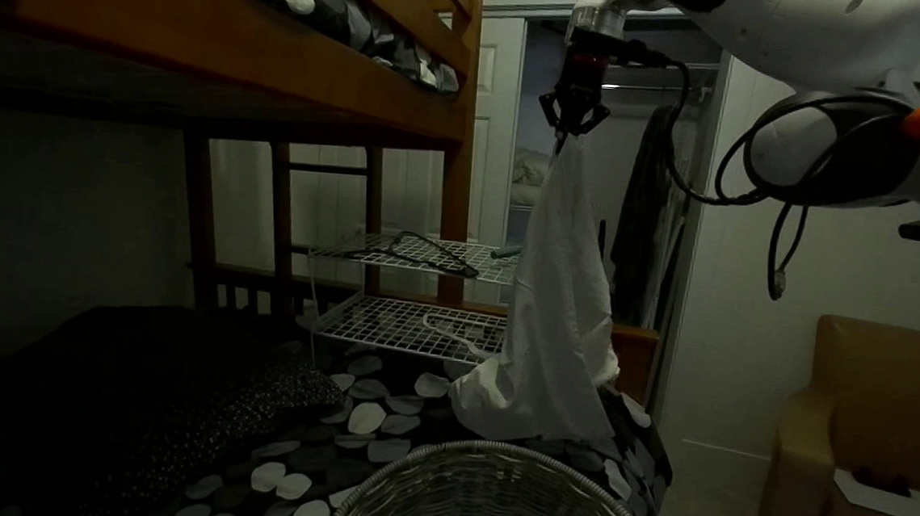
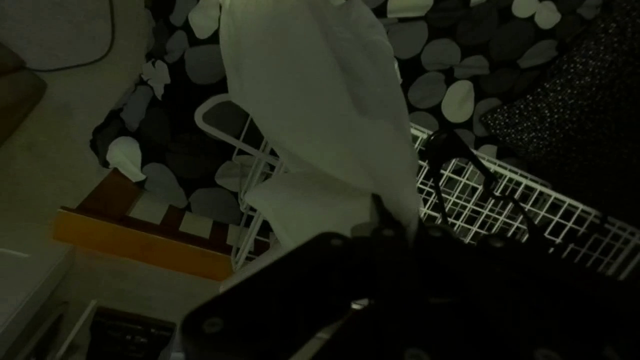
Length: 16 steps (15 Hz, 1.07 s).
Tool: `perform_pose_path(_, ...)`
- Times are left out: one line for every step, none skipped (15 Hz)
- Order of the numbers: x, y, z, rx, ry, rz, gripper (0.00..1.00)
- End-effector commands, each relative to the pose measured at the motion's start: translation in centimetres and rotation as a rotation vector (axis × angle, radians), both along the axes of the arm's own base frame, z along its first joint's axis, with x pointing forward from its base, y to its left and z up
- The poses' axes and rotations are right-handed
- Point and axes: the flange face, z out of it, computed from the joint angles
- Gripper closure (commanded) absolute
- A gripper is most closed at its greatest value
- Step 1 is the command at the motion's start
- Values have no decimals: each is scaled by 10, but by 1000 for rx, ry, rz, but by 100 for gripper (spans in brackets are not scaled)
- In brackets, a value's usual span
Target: Hang the pillowcase on the rack
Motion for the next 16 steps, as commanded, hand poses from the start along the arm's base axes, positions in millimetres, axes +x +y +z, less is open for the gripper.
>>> perform_pose_path(0, 0, 2, -1, -6, -5, 99)
perform_pose_path(8, 10, 3, 57, -50, -5, 99)
perform_pose_path(17, 19, 6, 116, -115, -11, 99)
perform_pose_path(26, 33, 8, 152, -163, 4, 99)
perform_pose_path(35, 44, 9, 179, -222, 16, 99)
perform_pose_path(42, 56, 14, 208, -279, 36, 99)
perform_pose_path(50, 66, 13, 243, -330, 53, 99)
perform_pose_path(60, 70, 14, 259, -397, 67, 99)
perform_pose_path(64, 73, 21, 261, -471, 72, 99)
perform_pose_path(68, 64, 30, 251, -544, 45, 99)
perform_pose_path(68, 55, 40, 240, -612, 21, 99)
perform_pose_path(69, 43, 49, 231, -675, -8, 99)
perform_pose_path(69, 31, 58, 225, -739, -37, 99)
perform_pose_path(67, 18, 67, 211, -803, -61, 99)
perform_pose_path(65, 5, 77, 204, -859, -99, 99)
perform_pose_path(64, -8, 82, 199, -915, -135, 99)
